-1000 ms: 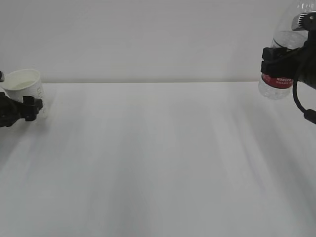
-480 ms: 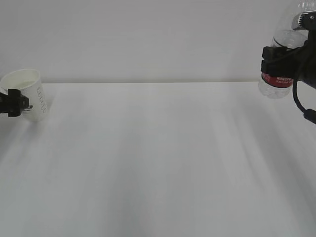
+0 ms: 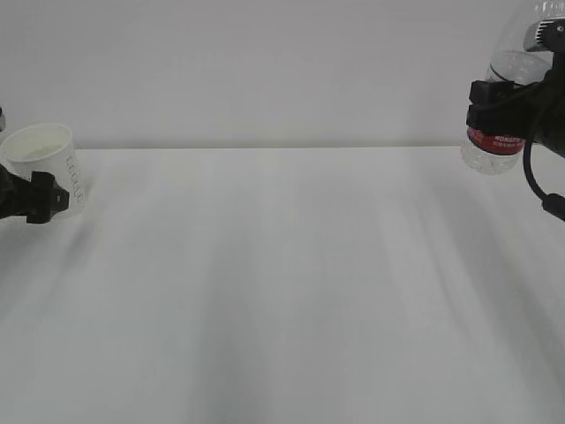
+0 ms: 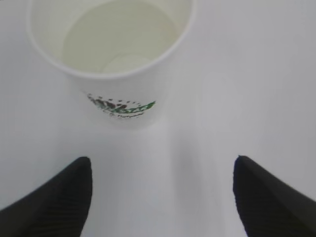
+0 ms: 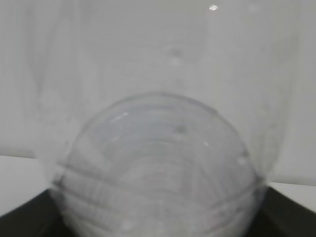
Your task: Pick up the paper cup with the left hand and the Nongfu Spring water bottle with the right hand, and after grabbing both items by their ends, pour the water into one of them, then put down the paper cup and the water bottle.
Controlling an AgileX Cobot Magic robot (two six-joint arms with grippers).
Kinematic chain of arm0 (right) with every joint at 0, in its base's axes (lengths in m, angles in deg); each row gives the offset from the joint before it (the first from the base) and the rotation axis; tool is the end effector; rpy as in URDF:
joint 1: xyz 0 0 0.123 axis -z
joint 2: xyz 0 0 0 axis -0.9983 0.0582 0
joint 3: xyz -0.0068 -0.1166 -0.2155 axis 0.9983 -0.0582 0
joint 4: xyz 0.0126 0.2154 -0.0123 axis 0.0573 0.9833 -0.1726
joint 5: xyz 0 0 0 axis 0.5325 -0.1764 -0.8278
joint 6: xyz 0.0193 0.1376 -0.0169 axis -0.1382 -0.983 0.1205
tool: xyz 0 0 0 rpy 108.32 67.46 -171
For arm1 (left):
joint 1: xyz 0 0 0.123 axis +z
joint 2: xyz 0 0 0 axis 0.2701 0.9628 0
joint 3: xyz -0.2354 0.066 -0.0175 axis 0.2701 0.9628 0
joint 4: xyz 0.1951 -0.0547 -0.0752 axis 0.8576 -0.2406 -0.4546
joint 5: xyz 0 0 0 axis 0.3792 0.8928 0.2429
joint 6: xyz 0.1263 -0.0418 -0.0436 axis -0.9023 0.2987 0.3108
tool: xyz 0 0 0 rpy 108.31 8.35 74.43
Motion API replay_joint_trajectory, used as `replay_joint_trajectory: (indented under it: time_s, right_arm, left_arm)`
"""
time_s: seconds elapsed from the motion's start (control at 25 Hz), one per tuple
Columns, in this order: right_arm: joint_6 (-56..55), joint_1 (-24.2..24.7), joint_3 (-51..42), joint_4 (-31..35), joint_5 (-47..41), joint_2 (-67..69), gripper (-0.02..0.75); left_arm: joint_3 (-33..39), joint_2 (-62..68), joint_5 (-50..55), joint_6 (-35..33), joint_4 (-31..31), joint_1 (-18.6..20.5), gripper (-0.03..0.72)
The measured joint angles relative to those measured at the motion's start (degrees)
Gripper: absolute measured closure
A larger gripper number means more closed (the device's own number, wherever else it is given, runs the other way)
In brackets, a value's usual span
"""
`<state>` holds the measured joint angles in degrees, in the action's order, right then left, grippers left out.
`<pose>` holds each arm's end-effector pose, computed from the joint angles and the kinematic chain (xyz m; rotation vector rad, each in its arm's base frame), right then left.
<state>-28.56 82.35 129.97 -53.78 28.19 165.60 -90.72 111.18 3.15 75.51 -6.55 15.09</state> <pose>0.3639 0.0228 0.1962 -0.0990 1.7758 -0.0204 0.3403 -0.0059 0.1232 0.0229 2.2944 -0.0239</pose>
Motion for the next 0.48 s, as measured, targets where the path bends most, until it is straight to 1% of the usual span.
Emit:
replay_joint_trajectory:
  time_s: [0.2, 0.48]
  right_arm:
    - [-0.1, 0.0, 0.0, 0.0, 0.2, 0.0, 0.226]
    - [-0.2, 0.0, 0.0, -1.6, 0.2, 0.0, 0.226]
  left_arm:
    - [0.0, -3.8, 2.6, 0.0, 0.0, -1.8, 0.044]
    - [0.2, -10.8, 7.7, 0.0, 0.0, -2.0, 0.056]
